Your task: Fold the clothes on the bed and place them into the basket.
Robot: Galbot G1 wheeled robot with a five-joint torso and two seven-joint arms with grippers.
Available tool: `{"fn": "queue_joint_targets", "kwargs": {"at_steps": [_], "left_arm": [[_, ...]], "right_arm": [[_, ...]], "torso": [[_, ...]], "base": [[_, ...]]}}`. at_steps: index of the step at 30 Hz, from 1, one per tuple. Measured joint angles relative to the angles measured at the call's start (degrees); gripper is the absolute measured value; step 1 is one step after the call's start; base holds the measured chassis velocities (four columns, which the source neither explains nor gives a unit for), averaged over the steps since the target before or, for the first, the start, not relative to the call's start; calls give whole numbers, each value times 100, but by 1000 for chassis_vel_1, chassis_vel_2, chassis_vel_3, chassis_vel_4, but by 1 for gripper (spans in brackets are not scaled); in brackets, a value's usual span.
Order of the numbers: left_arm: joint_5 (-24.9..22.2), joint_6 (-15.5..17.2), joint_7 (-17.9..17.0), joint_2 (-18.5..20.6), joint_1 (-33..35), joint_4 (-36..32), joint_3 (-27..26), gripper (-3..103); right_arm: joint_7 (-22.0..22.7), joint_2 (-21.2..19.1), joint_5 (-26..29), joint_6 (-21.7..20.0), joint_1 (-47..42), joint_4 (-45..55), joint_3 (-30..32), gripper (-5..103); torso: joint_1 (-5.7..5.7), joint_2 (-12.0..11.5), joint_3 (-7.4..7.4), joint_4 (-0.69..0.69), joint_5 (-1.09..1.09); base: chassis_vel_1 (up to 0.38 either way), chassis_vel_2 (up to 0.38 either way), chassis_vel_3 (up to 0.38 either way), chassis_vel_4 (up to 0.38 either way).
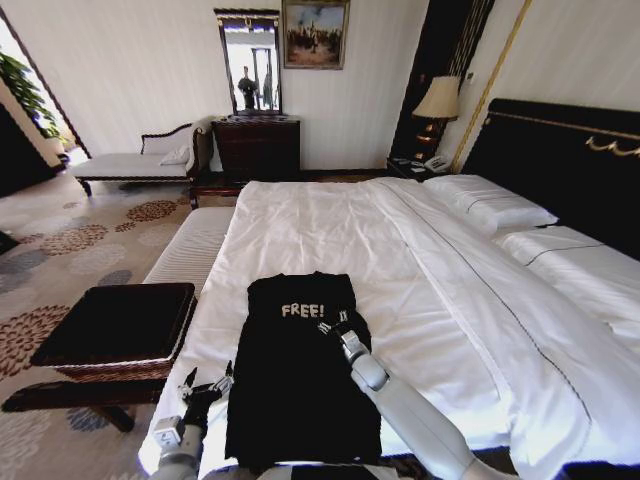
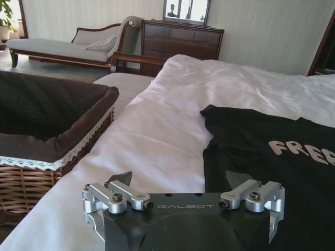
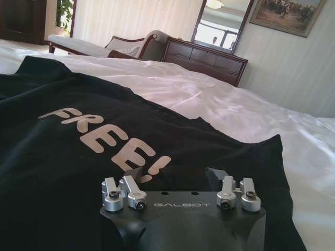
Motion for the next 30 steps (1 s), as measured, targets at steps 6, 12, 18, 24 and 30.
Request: {"fn": "queue_joint_targets", "kwargs": {"at_steps": [6, 12, 18, 24, 30], "left_arm": [[-86, 9, -6, -22, -10, -23, -16, 100], [-194, 25, -16, -22, -20, -55, -67, 100], [-224, 32, -19, -56, -12, -65, -69, 100], [-226, 41, -19, -62, 2, -92, -59, 100], [-215, 43, -20, -86, 3, -97, -31, 100]], "right_arm": [[-36, 13, 4, -1, 4, -49, 68, 56], [-38, -51, 2, 3, -15, -26, 74, 35], [-31, -47, 1, 4, -22, -6, 74, 13], [-13, -44, 3, 5, -18, 21, 100, 0], [48, -13, 119, 3, -41, 94, 252, 0]], "torso": [[0, 0, 0, 0, 1], [0, 0, 0, 0, 0], [0, 0, 0, 0, 1], [0, 0, 0, 0, 1], [0, 0, 0, 0, 1]], "base": [[0, 0, 0, 0], [0, 0, 0, 0], [0, 0, 0, 0], [0, 0, 0, 0], [0, 0, 0, 0]]}}
